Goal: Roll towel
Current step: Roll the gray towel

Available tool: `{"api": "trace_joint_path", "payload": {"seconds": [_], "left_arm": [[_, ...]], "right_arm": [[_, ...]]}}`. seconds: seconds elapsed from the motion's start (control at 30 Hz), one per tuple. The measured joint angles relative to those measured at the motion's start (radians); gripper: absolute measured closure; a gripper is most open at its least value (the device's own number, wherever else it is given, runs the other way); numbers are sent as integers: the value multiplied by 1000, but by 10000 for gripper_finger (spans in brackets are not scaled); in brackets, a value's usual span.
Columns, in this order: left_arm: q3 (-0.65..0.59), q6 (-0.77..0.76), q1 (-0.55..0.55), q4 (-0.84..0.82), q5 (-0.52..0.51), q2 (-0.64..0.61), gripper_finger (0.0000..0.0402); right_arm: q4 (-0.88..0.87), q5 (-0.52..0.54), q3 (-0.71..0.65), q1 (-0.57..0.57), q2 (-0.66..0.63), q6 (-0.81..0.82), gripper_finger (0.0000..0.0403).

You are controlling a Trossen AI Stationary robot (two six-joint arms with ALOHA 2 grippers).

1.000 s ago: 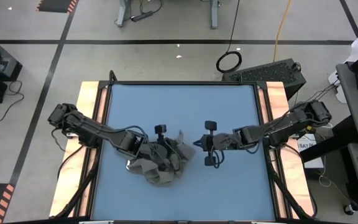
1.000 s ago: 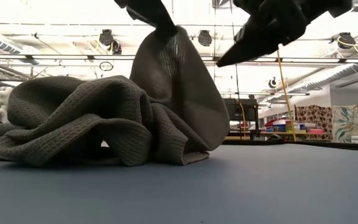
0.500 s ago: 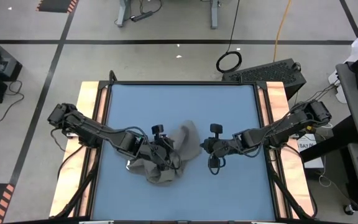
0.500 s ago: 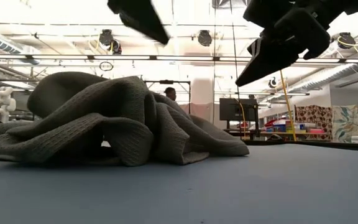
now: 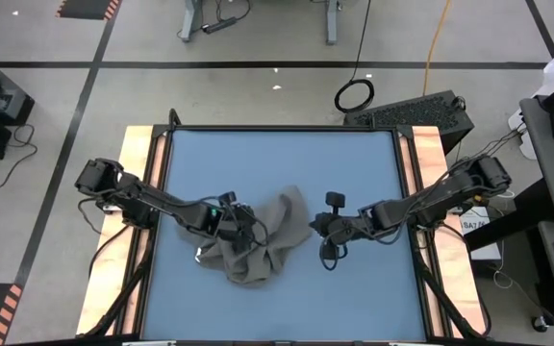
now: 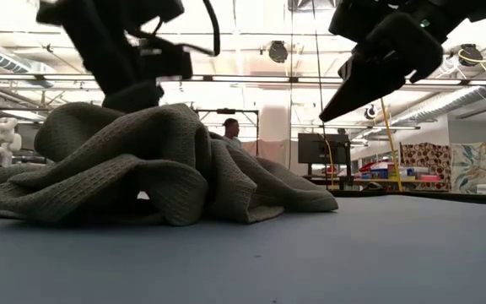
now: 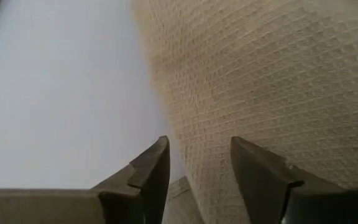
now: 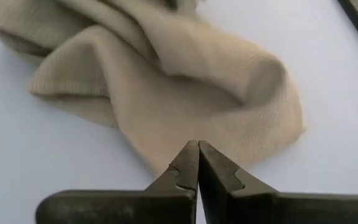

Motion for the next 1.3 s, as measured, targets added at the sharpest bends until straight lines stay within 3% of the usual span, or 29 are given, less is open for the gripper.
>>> {"api": "trace_joint_path", "payload": {"seconds": [0.13,0.3,0.37,0.53,0.67,0.73,0.93,1.1,1.3], "left_arm": [[-100,44,29,185,94,0,270],[-123,97,55,213,70,0,370],[-123,129,70,215,38,0,392],[-123,246,136,190,-76,-27,393],[-123,279,204,210,-77,-72,397],[-121,282,230,219,-14,-86,396],[-122,227,252,228,313,-90,395],[-144,180,220,175,370,-76,371],[-183,88,179,179,382,-76,300]], "right_arm": [[44,11,0,0,34,-2,403],[49,12,0,0,72,20,403],[57,12,0,0,83,28,403],[61,12,0,0,92,63,403],[69,12,0,0,92,84,403],[70,12,0,0,92,92,403],[99,12,0,0,92,91,403],[106,13,0,0,92,62,403],[106,12,0,-1,92,36,403]]}}
